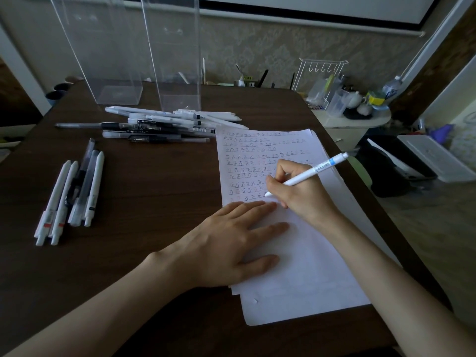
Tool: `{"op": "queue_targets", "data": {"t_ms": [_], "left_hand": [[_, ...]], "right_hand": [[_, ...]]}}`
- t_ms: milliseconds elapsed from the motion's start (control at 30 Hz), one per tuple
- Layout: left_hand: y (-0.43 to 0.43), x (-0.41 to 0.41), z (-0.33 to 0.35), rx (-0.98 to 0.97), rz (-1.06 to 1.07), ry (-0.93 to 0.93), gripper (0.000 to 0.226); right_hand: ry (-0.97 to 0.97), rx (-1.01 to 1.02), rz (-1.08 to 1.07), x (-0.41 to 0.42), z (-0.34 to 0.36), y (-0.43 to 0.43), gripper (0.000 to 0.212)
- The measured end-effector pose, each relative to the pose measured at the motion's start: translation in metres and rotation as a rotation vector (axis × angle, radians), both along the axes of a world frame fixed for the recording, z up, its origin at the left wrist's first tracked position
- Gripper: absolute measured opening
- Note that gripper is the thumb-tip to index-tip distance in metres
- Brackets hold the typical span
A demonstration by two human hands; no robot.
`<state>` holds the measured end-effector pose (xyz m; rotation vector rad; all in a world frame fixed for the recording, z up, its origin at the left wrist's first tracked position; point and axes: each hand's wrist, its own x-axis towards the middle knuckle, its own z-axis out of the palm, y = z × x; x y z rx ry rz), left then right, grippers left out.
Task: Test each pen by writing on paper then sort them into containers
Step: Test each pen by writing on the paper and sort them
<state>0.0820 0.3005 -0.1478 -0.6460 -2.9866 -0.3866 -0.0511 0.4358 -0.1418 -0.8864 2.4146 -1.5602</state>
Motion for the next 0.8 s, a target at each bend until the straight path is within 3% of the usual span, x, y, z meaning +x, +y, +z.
{"op": "queue_targets", "data": {"t_ms": [300,433,533,633,800], "left_hand": [[-0.004,0.0,0.002,0.106,0.013,0.032,0.053],[-0.006,0.0,0.01,0.376,0.218,0.029,0.056],[-0.007,-0.002,0.01,0.533,0.261,-0.094,0.079],[-0.009,-0.003,0.007,0.511,0.187,-0.078,0.083],[-0.011,-0.004,0.003,0.452,0.14,0.065,0.065]], "right_hand": [[0.0,-0.081,0.024,0.002,0.003,0.001,0.028],[0.023,-0.071,0.05,0.0,0.0,0.003,0.01],[0.023,-0.064,0.088,-0.001,0.001,0.004,0.032],[-0.053,-0.107,0.122,0.0,0.004,0.002,0.031],[-0.023,-0.08,0.151,0.001,0.002,-0.001,0.026]]}}
